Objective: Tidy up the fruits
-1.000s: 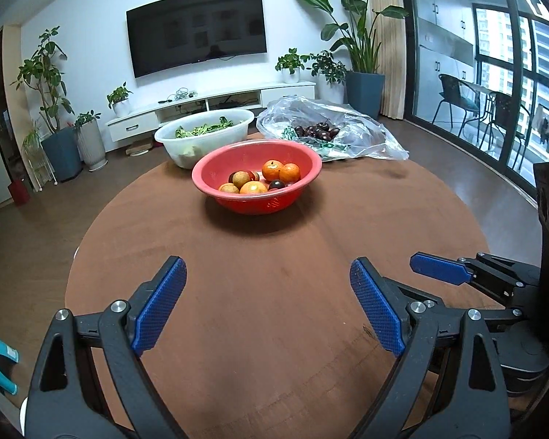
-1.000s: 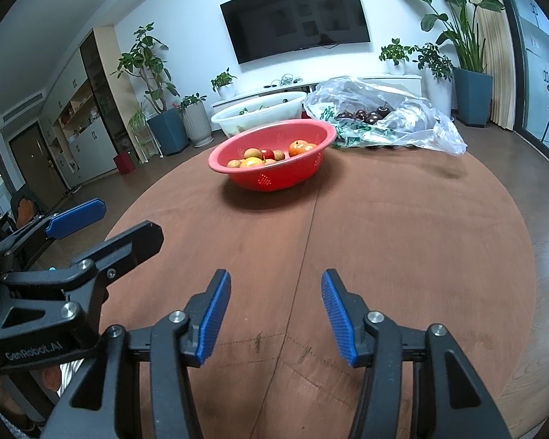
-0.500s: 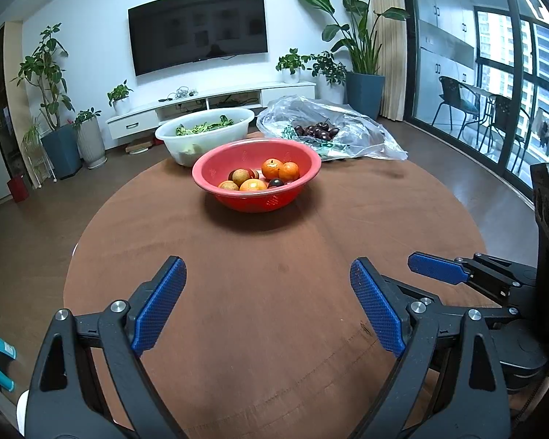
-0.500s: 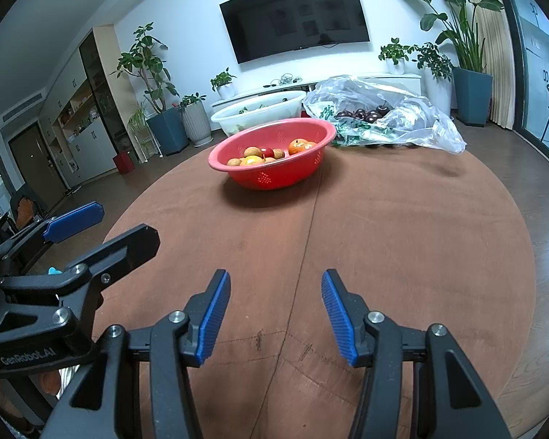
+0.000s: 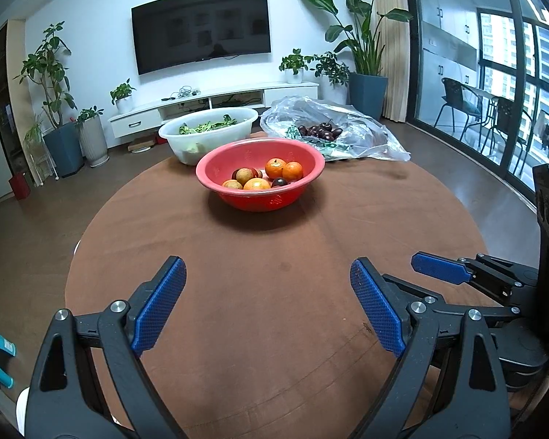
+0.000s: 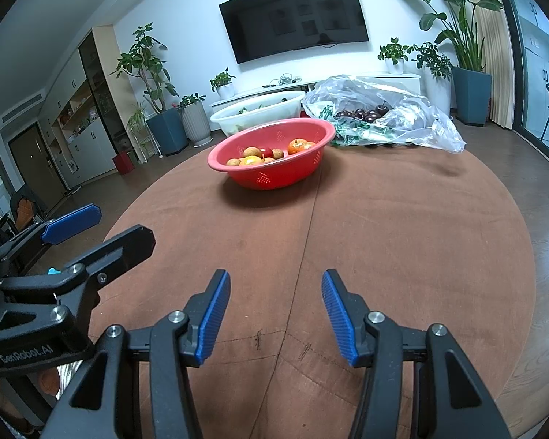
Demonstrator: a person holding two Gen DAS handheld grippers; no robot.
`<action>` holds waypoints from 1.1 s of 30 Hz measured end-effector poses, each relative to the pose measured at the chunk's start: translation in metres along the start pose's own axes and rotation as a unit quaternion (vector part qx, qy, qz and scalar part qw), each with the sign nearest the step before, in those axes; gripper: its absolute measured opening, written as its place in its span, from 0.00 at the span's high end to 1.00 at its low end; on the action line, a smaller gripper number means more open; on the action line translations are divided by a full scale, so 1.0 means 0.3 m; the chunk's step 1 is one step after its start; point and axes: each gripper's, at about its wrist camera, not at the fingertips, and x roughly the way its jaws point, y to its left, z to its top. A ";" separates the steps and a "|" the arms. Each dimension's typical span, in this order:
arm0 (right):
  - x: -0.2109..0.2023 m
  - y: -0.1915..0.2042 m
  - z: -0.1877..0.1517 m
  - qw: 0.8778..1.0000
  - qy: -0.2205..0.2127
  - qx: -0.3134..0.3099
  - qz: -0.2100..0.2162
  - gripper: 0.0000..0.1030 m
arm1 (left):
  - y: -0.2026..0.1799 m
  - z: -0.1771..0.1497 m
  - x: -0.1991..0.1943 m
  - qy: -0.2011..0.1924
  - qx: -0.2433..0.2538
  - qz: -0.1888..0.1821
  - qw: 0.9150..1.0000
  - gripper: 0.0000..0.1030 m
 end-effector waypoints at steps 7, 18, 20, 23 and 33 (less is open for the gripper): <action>0.001 -0.001 0.001 1.000 0.000 0.000 0.000 0.46 | 0.004 -0.001 -0.001 -0.001 -0.001 0.001 1.000 0.11; 0.000 0.000 0.001 1.000 0.000 -0.001 0.000 0.46 | 0.014 0.000 0.005 -0.002 -0.001 0.002 1.000 0.11; 0.001 0.000 0.001 1.000 0.000 0.000 0.000 0.46 | 0.021 0.000 0.004 -0.001 -0.005 0.000 1.000 0.11; 0.001 0.000 0.001 1.000 0.000 -0.001 0.000 0.46 | 0.029 -0.002 0.007 0.002 -0.011 -0.006 1.000 0.11; 0.001 0.000 0.000 1.000 0.000 -0.001 0.000 0.46 | 0.023 -0.006 0.004 -0.005 -0.014 -0.014 1.000 0.04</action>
